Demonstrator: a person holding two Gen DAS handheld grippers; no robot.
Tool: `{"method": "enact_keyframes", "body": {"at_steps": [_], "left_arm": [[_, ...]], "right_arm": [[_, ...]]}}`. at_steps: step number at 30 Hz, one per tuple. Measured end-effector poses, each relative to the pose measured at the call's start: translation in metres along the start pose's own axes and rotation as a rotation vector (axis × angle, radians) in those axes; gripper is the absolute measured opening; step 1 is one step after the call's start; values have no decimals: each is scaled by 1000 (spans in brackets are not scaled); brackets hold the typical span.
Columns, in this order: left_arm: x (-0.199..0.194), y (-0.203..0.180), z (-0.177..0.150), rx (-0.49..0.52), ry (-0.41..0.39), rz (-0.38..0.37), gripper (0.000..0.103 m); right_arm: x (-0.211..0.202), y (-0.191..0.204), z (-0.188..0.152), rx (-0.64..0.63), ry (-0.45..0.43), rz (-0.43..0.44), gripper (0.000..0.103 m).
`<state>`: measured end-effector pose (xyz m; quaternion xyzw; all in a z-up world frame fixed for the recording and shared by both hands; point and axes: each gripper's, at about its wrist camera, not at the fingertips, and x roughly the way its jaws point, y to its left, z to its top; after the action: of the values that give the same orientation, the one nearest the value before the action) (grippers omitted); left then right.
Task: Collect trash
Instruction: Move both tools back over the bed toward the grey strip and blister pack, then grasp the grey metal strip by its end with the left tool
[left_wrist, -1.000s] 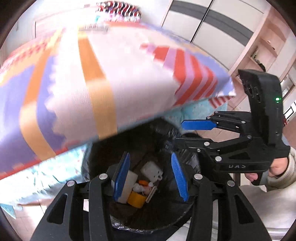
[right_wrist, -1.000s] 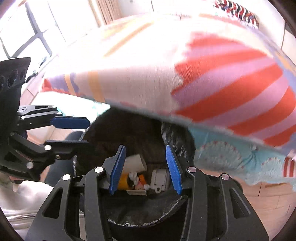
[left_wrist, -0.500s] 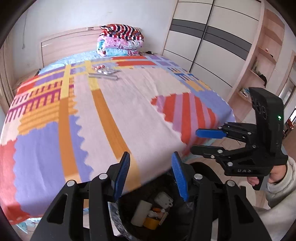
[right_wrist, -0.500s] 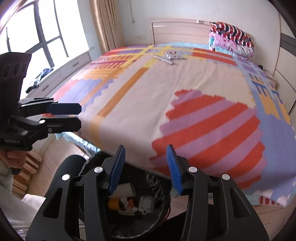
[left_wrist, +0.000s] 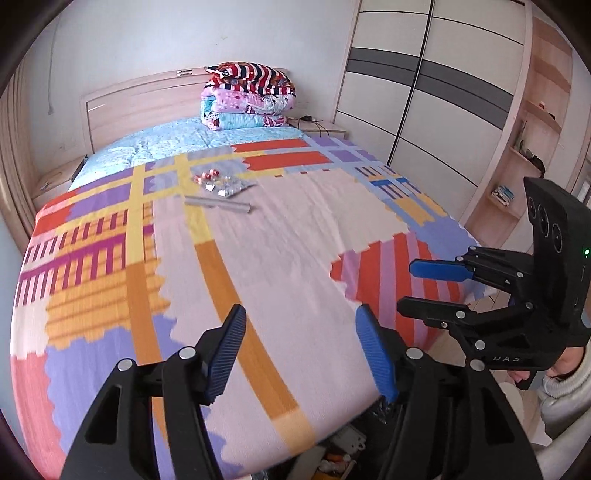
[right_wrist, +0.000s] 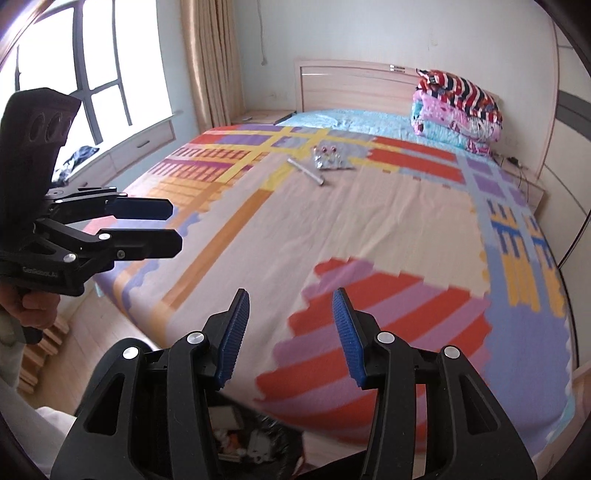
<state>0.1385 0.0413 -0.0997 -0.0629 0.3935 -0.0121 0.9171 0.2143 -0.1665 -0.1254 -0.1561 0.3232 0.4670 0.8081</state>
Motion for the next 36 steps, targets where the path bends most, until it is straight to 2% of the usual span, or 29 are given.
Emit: {"method": "enact_keyframes", "body": {"at_steps": [6, 13, 20, 22, 30, 36], "left_arm": [[30, 15, 22, -16, 20, 22, 59], [74, 31, 41, -34, 63, 60, 59], [109, 48, 65, -59, 68, 88, 61], [119, 53, 74, -78, 60, 97, 65], [152, 71, 99, -154, 60, 137, 66], [168, 80, 107, -197, 71, 180, 65]], "right_arm": [[13, -15, 21, -6, -9, -25, 47], [39, -36, 38, 55, -4, -38, 47], [61, -56, 53, 109, 0, -45, 47], [65, -59, 56, 114, 0, -47, 47], [79, -75, 71, 122, 6, -63, 47], [86, -86, 81, 143, -5, -69, 47]]}}
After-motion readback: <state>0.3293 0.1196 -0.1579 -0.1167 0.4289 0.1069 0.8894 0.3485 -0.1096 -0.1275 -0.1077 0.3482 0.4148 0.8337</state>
